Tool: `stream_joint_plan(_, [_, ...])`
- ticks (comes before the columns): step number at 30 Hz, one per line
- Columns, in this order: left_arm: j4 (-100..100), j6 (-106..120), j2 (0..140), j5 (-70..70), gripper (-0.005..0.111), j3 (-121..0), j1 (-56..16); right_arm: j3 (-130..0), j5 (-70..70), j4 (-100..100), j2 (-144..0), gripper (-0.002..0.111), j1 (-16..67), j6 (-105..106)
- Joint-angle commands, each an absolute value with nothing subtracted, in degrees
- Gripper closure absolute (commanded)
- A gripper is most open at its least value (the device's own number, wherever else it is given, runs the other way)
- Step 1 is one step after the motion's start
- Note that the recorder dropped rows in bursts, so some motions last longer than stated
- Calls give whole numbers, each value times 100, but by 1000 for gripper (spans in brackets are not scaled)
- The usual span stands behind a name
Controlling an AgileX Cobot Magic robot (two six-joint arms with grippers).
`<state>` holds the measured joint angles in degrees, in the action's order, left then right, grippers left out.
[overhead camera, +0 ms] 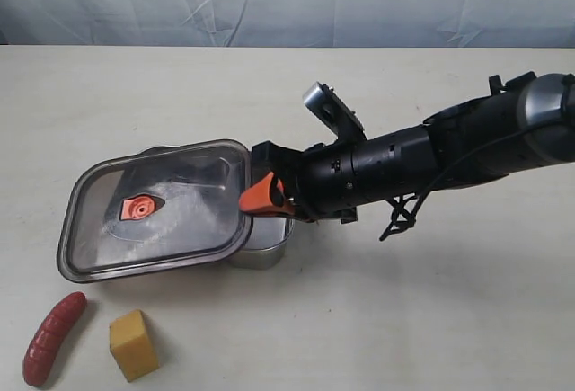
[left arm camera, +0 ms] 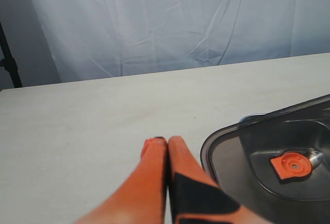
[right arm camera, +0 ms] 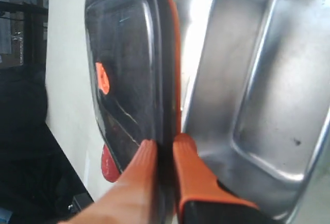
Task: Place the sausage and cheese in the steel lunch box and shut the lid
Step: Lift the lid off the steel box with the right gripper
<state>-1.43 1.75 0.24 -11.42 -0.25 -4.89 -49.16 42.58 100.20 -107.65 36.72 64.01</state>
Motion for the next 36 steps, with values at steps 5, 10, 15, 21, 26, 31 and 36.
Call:
stream_joint_plan(5, [-167,175,0,-1102,107,0,-529,-5254,4693,9995,-10757,109,3667,6468])
stream_joint_plan(10, [-167,175,0,-1102,107,0,-529,-5302,4801,9995,-10757,109,3667,6536])
stream_joint_plan(15, [-167,175,0,-1102,107,0,-529,-5302,5012,9995,-10757,109,3667,6599])
stream_joint_plan(21, [-167,175,0,-1102,107,0,-529,-5302,5233,9995,-10757,109,3667,6707])
stream_joint_plan(26, [-167,175,0,-1102,107,0,-529,-5431,5232,9995,-10757,109,3667,6736])
stream_joint_plan(31, [-167,175,0,-1102,107,0,-529,-5809,5357,9995,-10757,109,3667,6729])
stream_joint_plan(36, [-167,175,0,-1102,107,0,-529,-6231,5707,9995,-10757,109,3667,6729])
